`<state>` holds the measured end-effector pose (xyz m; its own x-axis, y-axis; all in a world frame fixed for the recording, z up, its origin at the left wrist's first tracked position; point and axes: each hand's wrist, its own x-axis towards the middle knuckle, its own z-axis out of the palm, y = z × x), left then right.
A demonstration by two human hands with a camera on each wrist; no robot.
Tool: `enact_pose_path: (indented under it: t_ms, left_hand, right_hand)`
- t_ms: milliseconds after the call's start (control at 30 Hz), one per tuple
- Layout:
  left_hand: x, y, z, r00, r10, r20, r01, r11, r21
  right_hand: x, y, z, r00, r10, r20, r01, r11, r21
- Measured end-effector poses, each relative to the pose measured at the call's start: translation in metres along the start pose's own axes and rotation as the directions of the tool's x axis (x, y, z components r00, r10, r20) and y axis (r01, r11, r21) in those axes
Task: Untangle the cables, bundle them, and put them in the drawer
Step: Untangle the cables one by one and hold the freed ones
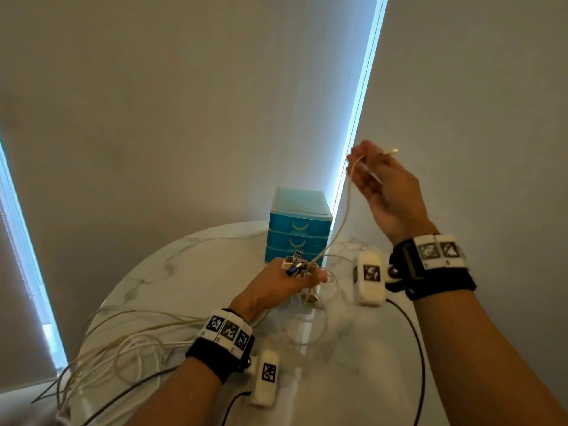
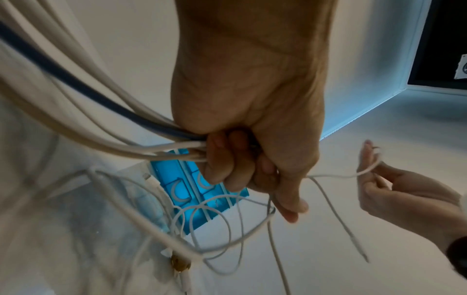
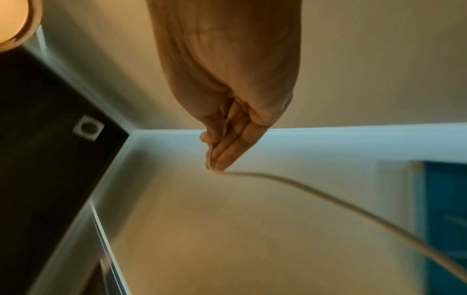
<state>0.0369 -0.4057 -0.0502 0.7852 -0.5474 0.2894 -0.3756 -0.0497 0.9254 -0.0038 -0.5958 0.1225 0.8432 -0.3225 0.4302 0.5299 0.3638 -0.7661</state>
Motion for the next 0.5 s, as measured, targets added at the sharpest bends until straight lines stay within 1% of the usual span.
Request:
enact_pose_path:
  t_ms: [33,67,100,133,167,200,233,267,300,333,367,400,433,467,500]
  left_hand:
    - [0.002,-0.002,-0.002,0.999,0.003,-0.046,-0.002,1.000,0.021]
    - [0.005,-0.005,-0.004,0.995,0.010,-0.097,-0.007,0.999,0.032]
    - [0.006,-0.006,-0.006,0.990,0.012,-0.139,-0.010,1.000,0.019]
    - [0.007,-0.007,-0.009,0.984,0.007,-0.178,-0.006,1.000,0.003]
    - [0.007,-0.007,-0.012,0.978,-0.005,-0.210,0.003,1.000,-0.011]
    - [0.008,-0.008,-0.015,0.971,-0.016,-0.240,0.013,1.000,-0.015]
    - [0.007,-0.010,-0.017,0.963,-0.033,-0.267,0.028,0.999,-0.021]
    - [0.008,-0.014,-0.019,0.955,-0.055,-0.291,0.047,0.998,-0.035]
    - [0.008,-0.018,-0.020,0.946,-0.085,-0.314,0.067,0.995,-0.069]
    - [0.009,-0.021,-0.021,0.936,-0.119,-0.333,0.081,0.989,-0.126]
    - [0.010,-0.023,-0.022,0.925,-0.152,-0.347,0.091,0.978,-0.186]
    - [0.013,-0.025,-0.023,0.916,-0.183,-0.358,0.101,0.967,-0.235]
    - [0.014,-0.026,-0.024,0.908,-0.207,-0.364,0.111,0.957,-0.267]
    - [0.015,-0.026,-0.025,0.905,-0.218,-0.366,0.116,0.952,-0.283]
    - [0.014,-0.025,-0.024,0.906,-0.224,-0.359,0.122,0.951,-0.286]
  right_hand:
    - [0.007,-0.009,0.000,1.000,-0.023,-0.009,0.024,0.989,0.145]
    - [0.013,-0.019,-0.003,0.999,-0.048,-0.015,0.050,0.949,0.311]
    - [0.018,-0.029,-0.007,0.998,-0.067,-0.016,0.067,0.873,0.483]
    - [0.022,-0.038,-0.011,0.997,-0.080,-0.010,0.067,0.758,0.649]
    - [0.023,-0.046,-0.016,0.996,-0.093,-0.004,0.062,0.635,0.770]
    - [0.024,-0.052,-0.021,0.994,-0.112,-0.002,0.063,0.550,0.833]
    - [0.026,-0.058,-0.027,0.992,-0.125,-0.012,0.077,0.532,0.843]
    - [0.029,-0.062,-0.032,0.991,-0.131,-0.035,0.107,0.601,0.792]
    - [0.032,-0.066,-0.036,0.988,-0.130,-0.081,0.151,0.750,0.644]
    - [0.035,-0.065,-0.038,0.984,-0.131,-0.123,0.170,0.904,0.392]
    - [0.035,-0.057,-0.039,0.983,-0.124,-0.135,0.136,0.987,0.084]
    - [0.032,-0.045,-0.038,0.990,-0.082,-0.119,0.059,0.980,-0.191]
    - [0.025,-0.029,-0.037,0.996,-0.014,-0.087,-0.024,0.908,-0.417]
    - [0.013,-0.013,-0.034,0.996,0.063,-0.055,-0.084,0.790,-0.608]
    - [-0.001,0.004,-0.030,0.989,0.145,-0.028,-0.116,0.645,-0.756]
